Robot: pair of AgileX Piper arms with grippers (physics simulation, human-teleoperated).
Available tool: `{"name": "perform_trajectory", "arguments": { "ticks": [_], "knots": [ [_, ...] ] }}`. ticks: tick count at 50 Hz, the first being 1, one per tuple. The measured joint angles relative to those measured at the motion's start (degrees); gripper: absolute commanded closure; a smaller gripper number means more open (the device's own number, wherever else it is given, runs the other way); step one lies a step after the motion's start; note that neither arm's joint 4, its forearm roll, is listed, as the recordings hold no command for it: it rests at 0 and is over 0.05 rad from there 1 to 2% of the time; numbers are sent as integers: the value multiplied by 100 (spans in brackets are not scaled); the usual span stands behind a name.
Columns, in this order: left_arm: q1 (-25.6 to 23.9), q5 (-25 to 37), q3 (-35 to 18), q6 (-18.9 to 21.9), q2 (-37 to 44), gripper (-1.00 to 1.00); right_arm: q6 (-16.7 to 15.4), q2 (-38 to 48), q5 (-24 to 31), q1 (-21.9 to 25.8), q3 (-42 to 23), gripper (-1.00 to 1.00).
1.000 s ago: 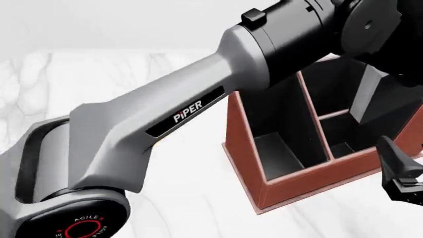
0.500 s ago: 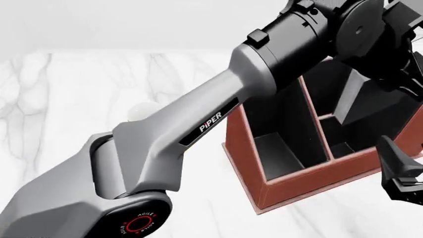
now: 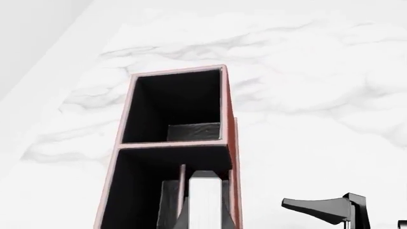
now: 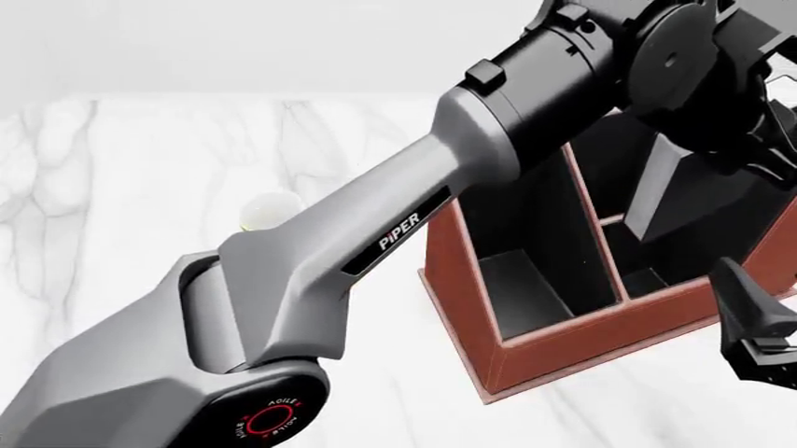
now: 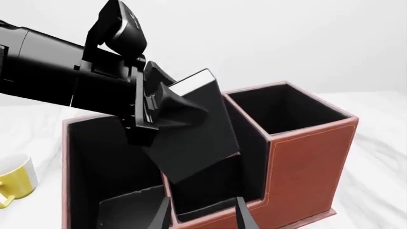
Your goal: Pick up the book and place it in the back compartment of the caddy.
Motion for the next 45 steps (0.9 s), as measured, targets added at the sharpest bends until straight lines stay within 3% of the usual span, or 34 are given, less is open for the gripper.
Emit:
{"name": "perform_trajectory", "arguments": {
  "ticks": [2, 9, 18, 38, 39, 45],
  "knots": [
    [3, 10, -3, -19, 5, 100, 1, -6, 7, -1, 0, -100],
    [74, -1573, 1646, -35, -37, 100, 5, -22, 26, -3, 0, -100],
    [110, -2653, 2817, -77, -45, 100, 11, -19, 27, -5, 0, -100],
    [103, -3377, 3384, -123, -138, 100, 35, -40, 53, -7, -1, -100],
    [100, -3394, 3399, -139, -143, -100, 36, -42, 55, -6, -1, -100],
    [87, -3519, 3591, -172, -201, -100, 39, -55, 66, -3, -1, -100]
  ]
}}
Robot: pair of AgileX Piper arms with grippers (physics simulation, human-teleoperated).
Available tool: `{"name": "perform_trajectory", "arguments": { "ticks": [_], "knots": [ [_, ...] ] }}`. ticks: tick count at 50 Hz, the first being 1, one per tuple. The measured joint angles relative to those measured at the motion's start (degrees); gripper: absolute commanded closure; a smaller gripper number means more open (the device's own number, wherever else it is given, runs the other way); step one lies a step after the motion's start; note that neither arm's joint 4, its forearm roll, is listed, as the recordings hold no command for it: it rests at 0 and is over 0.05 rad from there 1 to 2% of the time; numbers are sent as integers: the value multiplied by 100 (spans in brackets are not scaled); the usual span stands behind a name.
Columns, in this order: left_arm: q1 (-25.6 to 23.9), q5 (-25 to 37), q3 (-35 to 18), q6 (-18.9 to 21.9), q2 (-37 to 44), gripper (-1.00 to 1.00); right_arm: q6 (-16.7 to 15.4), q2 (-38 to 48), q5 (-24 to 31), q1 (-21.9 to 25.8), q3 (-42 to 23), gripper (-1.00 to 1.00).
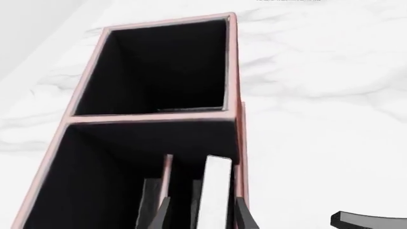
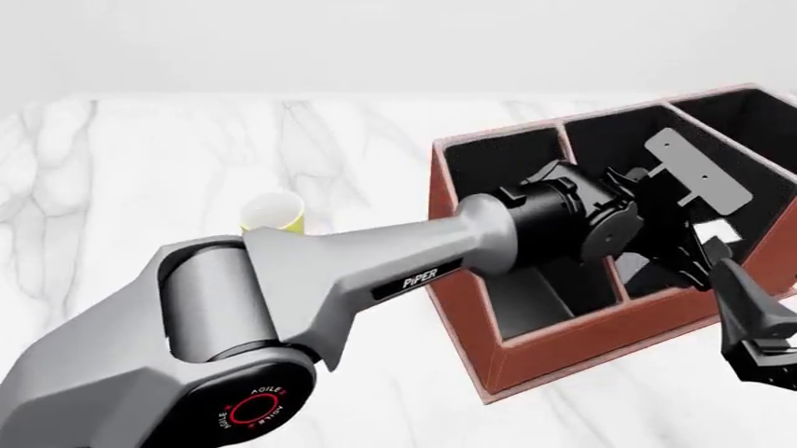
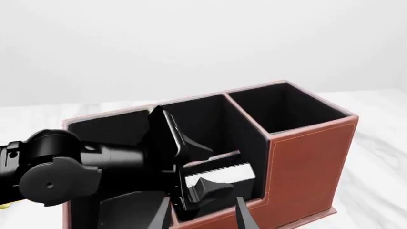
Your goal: Pick up the book and place it in the back compartment of the caddy.
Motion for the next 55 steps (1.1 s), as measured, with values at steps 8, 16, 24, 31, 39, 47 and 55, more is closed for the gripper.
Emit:
{"name": "perform_trajectory", "arguments": {
  "ticks": [8, 16, 24, 31, 39, 47, 55],
  "knots": [
    [-4, -40, 101, -28, -94, -100, -3, -25, 21, 3, 0, -100],
    [2, -58, 155, -25, -193, -100, -9, 6, -10, 2, 0, -100],
    [44, -49, 120, 47, -216, -100, -16, 104, -106, -5, 1, -100],
    [154, 176, 123, 204, -530, -100, -20, 206, -201, -17, 2, -100],
    [341, 498, 217, 483, -1129, -100, -32, 257, -252, -23, 2, -100],
    [442, 542, 607, 741, -1654, -100, -62, 282, -277, -33, 2, -100],
    [514, 372, 1304, 889, -2223, -100, -87, 265, -267, -46, 2, -100]
  ]
}}
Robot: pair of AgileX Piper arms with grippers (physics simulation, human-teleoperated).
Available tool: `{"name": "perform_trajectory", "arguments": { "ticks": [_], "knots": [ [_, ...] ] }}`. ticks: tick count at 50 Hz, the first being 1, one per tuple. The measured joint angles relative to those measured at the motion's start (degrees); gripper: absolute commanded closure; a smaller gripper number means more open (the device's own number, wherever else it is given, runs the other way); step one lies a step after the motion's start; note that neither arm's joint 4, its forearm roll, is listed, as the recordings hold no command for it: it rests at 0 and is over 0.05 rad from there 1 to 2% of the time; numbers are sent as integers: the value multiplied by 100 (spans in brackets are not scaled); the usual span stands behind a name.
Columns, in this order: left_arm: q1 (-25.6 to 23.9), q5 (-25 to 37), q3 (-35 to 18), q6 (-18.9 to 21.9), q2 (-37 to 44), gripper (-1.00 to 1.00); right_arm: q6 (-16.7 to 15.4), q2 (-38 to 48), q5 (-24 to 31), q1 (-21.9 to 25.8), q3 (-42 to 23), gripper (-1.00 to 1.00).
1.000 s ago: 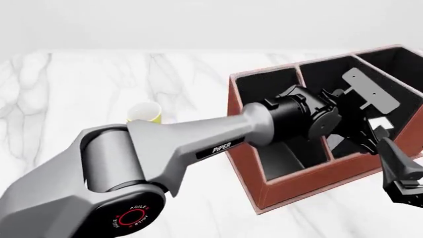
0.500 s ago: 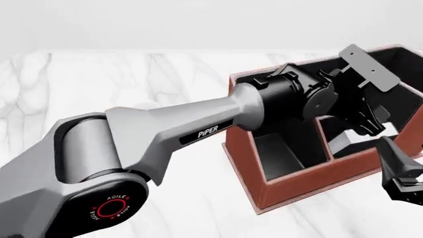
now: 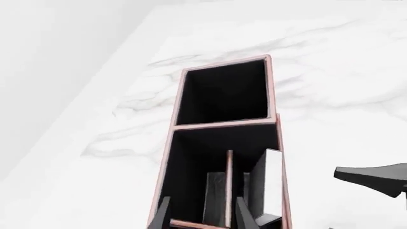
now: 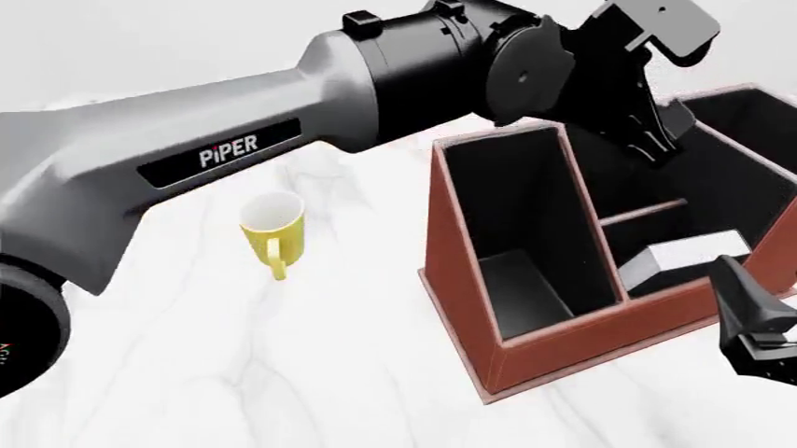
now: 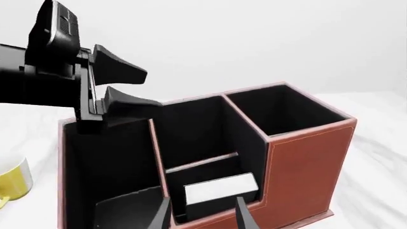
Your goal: Pick up the book and place it in the back compartment of the caddy.
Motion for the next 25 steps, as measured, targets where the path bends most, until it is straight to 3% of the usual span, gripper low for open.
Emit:
{"name": "perform_trajectory", "arguments": {
  "ticks": [25],
  "knots": [
    [872, -1478, 3763, 313, -2913, -100, 4, 150, -108, -104, 0, -100]
  ]
}}
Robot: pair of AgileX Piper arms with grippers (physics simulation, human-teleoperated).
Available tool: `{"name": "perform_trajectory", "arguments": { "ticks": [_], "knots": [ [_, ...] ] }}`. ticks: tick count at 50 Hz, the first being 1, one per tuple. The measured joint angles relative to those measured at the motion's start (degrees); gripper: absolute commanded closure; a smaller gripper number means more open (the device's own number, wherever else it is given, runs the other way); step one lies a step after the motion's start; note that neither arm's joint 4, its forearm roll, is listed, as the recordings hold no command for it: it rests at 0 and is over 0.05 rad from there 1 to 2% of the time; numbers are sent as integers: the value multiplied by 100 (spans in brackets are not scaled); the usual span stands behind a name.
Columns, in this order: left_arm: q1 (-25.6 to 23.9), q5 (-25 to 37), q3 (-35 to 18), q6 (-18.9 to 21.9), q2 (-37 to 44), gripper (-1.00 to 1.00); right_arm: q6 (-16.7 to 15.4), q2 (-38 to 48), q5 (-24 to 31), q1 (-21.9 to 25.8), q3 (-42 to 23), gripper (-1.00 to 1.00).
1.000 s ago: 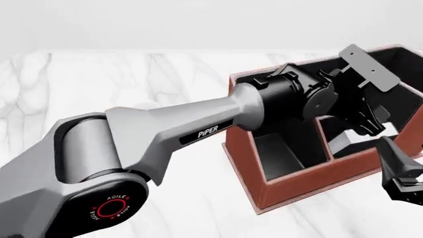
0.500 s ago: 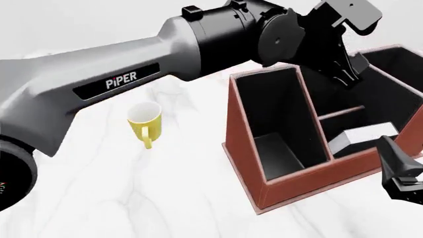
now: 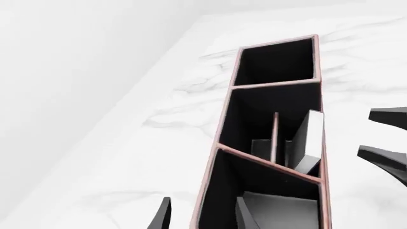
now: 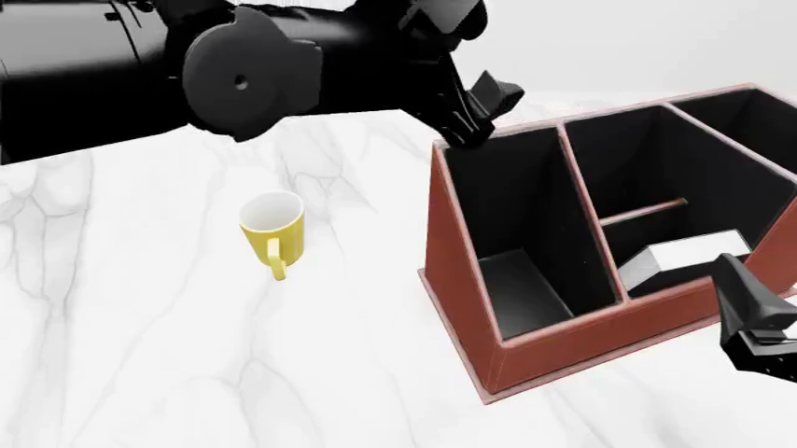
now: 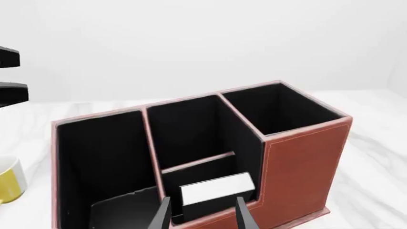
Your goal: Pick up the book and place it in the back compartment of the caddy.
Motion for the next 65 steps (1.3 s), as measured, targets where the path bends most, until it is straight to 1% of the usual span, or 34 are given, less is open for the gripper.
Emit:
{"name": "perform_trajectory", "arguments": {
  "ticks": [8, 12, 17, 20, 23, 28, 33, 39, 48, 54, 58, 62, 65],
  "knots": [
    [391, -462, 859, -57, -689, -100, -18, 155, -93, 1, 0, -100],
    [568, -675, 1200, -98, -884, -100, 13, 528, -362, 33, -1, -100],
    [732, -900, 1505, -153, -1013, -100, 17, 1141, -763, 137, -58, -100],
    [802, -1023, 1648, -189, -1044, -100, 18, 1376, -735, 233, -277, -100],
    [854, -1136, 1770, -226, -1058, -100, 30, 1516, -496, 351, -651, -100],
    [936, -1307, 1921, -271, -1055, -100, 45, 1540, 136, 552, -1412, -100],
    [990, -1437, 2026, -311, -1045, -100, -9, 1379, 1004, 755, -2415, -100],
    [1014, -1522, 2088, -341, -1073, -100, -87, 1189, 2136, 927, -3876, -100],
    [1013, -1638, 2183, -380, -1102, -100, -232, 1120, 3752, 1014, -6129, -100],
    [1038, -1771, 2291, -426, -1116, -100, -143, 1082, 4889, 1012, -7667, -100],
    [1072, -1868, 2361, -463, -1092, -100, -167, 1032, 5662, 1002, -8625, -100],
    [1119, -2010, 2441, -503, -1043, -100, -241, 920, 6289, 1054, -9273, -100],
    [1178, -2168, 2508, -508, -971, -100, -192, 781, 6519, 1059, -9436, -100]
  ]
}}
